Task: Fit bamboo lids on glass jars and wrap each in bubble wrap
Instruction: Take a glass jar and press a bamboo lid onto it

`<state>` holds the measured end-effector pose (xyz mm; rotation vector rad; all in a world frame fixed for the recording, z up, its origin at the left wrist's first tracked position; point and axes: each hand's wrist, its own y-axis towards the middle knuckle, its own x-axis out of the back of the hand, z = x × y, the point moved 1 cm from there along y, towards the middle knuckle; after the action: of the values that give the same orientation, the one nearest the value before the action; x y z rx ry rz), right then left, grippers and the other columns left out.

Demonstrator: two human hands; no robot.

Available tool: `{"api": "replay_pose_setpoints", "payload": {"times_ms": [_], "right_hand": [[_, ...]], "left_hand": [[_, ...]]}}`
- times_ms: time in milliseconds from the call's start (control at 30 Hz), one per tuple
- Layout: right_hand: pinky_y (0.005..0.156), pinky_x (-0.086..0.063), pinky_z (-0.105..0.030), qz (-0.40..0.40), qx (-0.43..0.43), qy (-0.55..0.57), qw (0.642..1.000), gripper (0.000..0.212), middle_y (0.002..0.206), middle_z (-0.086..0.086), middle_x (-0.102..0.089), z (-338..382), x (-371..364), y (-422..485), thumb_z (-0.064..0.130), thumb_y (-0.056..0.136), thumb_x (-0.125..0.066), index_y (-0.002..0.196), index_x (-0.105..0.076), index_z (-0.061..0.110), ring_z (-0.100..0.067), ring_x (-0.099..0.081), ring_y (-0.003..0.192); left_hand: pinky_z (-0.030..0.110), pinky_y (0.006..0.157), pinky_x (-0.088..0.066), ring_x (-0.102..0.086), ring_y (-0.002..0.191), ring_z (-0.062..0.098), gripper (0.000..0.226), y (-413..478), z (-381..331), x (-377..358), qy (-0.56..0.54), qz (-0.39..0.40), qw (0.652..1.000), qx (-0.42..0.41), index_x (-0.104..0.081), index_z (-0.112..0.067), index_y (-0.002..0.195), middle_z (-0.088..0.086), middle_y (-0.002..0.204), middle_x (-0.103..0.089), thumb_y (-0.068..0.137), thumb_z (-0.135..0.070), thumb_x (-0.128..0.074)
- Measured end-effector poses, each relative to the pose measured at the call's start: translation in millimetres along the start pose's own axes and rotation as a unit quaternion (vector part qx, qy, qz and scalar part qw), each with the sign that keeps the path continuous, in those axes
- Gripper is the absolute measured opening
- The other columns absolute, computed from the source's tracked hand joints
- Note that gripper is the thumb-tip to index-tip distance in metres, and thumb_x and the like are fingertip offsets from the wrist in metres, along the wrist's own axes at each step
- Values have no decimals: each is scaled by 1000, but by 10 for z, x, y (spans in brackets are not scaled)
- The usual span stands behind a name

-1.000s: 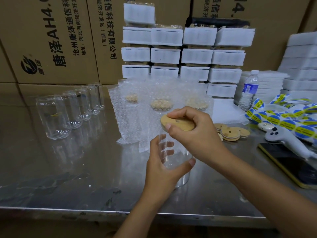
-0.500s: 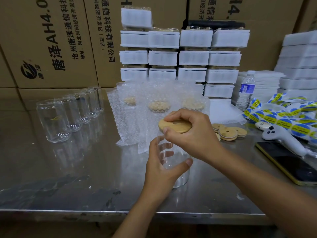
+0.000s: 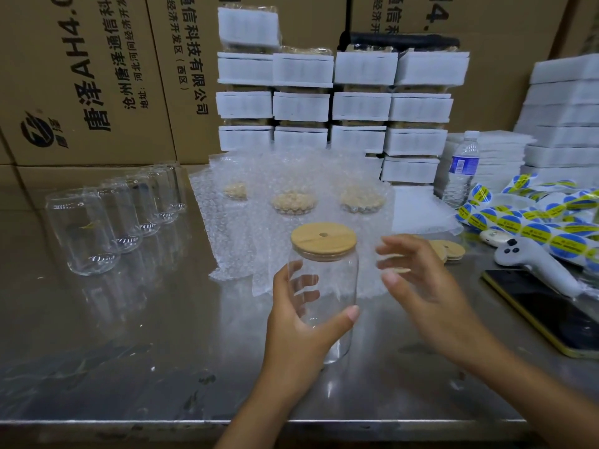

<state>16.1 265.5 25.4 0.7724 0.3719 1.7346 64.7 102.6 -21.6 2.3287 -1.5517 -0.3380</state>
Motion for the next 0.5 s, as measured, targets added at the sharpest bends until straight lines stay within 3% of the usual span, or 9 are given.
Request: {"api": "replay_pose_setpoints", "payload": {"times_ms": [67,133,233,333,433,500], "right_hand": [[83,-43,-9,-46,-31,-23,998,27,110,9,-61,-205,181,-11,37,83,-58,109,-52,34,5,-59,95],[75,-42,-7,-74,-74,-65,992,23,108,9,-61,-436,354,52,20,88,-63,106,-54,32,10,-58,87],[75,-43,-15,-81,-122,-152,977,27,106,6,-60,-802,546,242,12,86,-67,110,-56,20,-2,-60,86],[79,-43,-29,-67,-156,-215,962,23,105,-1,-62,-1120,628,514,12,87,-66,109,-59,11,-19,-60,91],[78,-44,-32,-98,-148,-271,946,9,95,-7,-68,-1301,643,823,12,86,-63,94,-67,13,-23,-61,90],[78,-43,-31,-119,-142,-299,936,10,96,-9,-69,-1372,619,1027,11,85,-62,92,-69,12,-26,-61,92]], "left_hand": [[24,88,-50,-59,106,1,85,13,10,-4,-1,-1,1000,2,-40,-49,118,-18,117,-56,42,-57,-79],[24,90,-49,-58,108,1,86,19,3,-14,-7,2,1000,5,-39,-48,118,-18,117,-56,41,-56,-78],[25,87,-50,-59,105,0,87,7,33,-13,-22,0,1000,15,-40,-46,118,-19,115,-57,40,-53,-79],[15,73,-51,-61,101,0,89,-2,74,-8,-33,-3,999,21,-42,-46,116,-22,108,-60,36,-50,-80],[14,67,-51,-64,98,8,97,14,112,-32,-54,0,998,15,-46,-33,115,-5,111,-61,26,-39,-82],[18,65,-52,-66,95,18,104,72,154,-40,-59,5,998,8,-48,-25,113,5,110,-61,17,-38,-85]]}}
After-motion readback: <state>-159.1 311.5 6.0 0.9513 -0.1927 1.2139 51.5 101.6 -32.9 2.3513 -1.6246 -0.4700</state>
